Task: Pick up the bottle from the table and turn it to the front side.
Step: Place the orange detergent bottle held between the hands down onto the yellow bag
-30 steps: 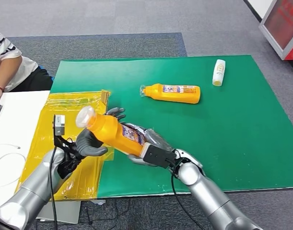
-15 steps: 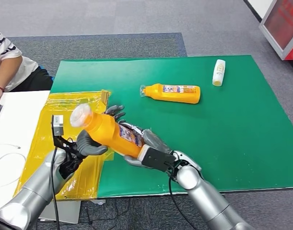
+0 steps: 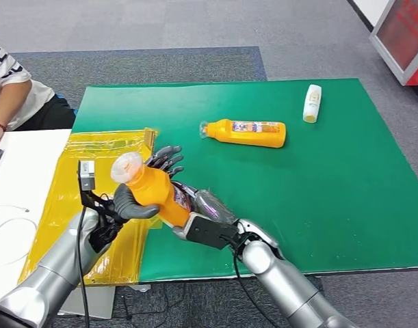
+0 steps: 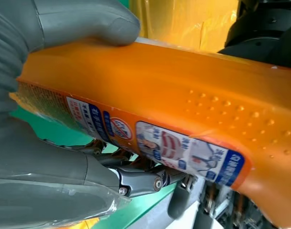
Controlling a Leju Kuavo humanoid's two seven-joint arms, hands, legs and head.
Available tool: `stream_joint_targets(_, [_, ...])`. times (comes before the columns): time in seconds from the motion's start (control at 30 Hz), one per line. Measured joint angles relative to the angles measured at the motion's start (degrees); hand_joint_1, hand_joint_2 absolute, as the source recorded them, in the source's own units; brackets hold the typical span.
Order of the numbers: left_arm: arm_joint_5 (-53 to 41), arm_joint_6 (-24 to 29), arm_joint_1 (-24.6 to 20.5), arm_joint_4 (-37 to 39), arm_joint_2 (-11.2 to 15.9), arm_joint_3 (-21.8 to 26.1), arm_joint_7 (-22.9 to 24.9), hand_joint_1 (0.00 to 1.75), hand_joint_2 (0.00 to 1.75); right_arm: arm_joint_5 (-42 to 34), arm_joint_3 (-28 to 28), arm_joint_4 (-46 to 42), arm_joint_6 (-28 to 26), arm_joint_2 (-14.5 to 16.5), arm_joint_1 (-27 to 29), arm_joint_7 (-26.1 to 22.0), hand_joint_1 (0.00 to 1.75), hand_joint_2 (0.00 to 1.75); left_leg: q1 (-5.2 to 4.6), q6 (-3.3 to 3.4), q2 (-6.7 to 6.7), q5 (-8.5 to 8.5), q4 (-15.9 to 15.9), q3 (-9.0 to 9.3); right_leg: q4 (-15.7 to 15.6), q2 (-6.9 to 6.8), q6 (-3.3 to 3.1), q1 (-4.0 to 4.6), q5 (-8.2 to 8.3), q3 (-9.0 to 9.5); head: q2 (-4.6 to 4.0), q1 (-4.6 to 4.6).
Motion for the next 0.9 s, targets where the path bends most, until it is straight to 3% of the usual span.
stream_joint_targets(0.07, [0.27,0.01,-0.05,0.00,-0.10,0.01,0.17,0.00,1.75,0.03,0.01,0.60,-0.26,0.20,-0.15,-0.11,1.75,1.75,0.00,0.00,0.00,0.00,0.00,0.00,0.00,0.00,0.00,0.00,0.00,0.00,0.00,0.00])
stream_joint_targets(0.2, [0.62,-0.03,-0.06,0.00,-0.11,0.04,0.19,1.75,1.75,0.24,0.01,1.04,-0.89,0.48,-0.24,-0.31,1.75,1.75,0.00,0.00,0.00,0.00,0.00,0.00,0.00,0.00,0.00,0.00,0.00,-0.01,0.00,0.01])
stream_joint_targets(0.9, [0.30,0.08,0.36,-0.05,1.63,1.41,0.72,1.75,1.75,6.67,-0.75,-0.85,-8.08,0.49,2.32,-0.11,1.75,1.75,0.00,0.00,0.00,0.00,0.00,-0.01,0.00,0.00,-0.01,0.00,-0.01,-0.01,0.00,0.01])
